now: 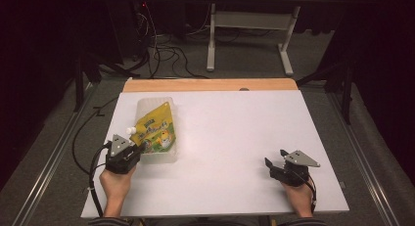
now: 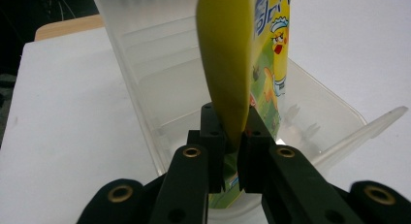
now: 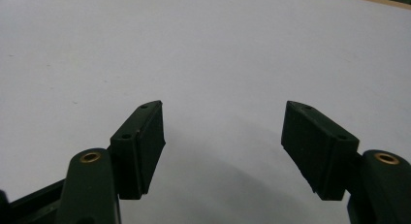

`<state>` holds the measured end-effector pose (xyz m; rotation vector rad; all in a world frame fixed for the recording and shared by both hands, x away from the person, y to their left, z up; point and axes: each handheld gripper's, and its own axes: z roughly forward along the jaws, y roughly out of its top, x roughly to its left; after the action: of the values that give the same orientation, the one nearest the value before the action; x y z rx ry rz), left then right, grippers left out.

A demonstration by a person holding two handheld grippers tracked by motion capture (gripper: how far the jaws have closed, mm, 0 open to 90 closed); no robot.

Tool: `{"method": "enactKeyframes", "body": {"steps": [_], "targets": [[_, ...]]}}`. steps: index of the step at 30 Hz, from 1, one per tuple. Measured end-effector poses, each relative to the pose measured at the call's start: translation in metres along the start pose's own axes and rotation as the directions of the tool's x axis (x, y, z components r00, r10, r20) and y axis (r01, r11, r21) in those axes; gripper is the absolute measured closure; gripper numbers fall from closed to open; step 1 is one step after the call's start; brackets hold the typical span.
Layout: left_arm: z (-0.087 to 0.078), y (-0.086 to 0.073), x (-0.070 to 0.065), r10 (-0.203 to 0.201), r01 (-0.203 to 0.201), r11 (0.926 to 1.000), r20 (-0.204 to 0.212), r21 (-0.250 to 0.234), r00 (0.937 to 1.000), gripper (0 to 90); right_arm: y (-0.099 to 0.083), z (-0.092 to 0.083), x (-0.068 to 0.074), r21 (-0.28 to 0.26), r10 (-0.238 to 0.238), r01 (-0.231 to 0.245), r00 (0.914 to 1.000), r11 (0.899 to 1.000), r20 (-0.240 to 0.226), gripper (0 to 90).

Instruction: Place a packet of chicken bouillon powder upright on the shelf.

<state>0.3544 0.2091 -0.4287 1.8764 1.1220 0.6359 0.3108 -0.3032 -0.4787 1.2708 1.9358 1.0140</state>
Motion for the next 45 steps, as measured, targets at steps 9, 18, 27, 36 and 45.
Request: {"method": "enactKeyframes", "body": {"steps": [9,18,27,36,45], "targets": [[-0.002,-0.001,0.003,-0.040,0.039,0.9985,-0.003,-0.038,0.9992,75.8,0.000,0.000,0.000,0.006,0.000,0.000,1.0000,1.000,-0.002,32.5],[-0.007,0.000,0.003,-0.052,0.052,0.9965,-0.006,-0.065,0.9986,56.9,0.000,-0.001,-0.001,-0.003,-0.004,0.004,1.0000,1.000,-0.003,32.4],[-0.018,0.003,0.003,-0.046,0.045,0.9966,-0.016,-0.069,0.9988,47.4,0.000,-0.001,-0.001,-0.005,0.008,-0.008,1.0000,1.000,-0.005,32.5],[-0.027,0.002,0.005,-0.087,0.085,0.9930,-0.010,-0.082,0.9962,38.4,0.000,-0.001,-0.001,-0.007,0.005,-0.005,1.0000,1.000,-0.003,32.5],[-0.036,-0.001,-0.002,-0.088,0.088,0.9932,0.009,-0.077,0.9961,37.9,0.000,-0.001,-0.001,-0.007,0.002,-0.002,1.0000,1.000,-0.003,32.5]]}}
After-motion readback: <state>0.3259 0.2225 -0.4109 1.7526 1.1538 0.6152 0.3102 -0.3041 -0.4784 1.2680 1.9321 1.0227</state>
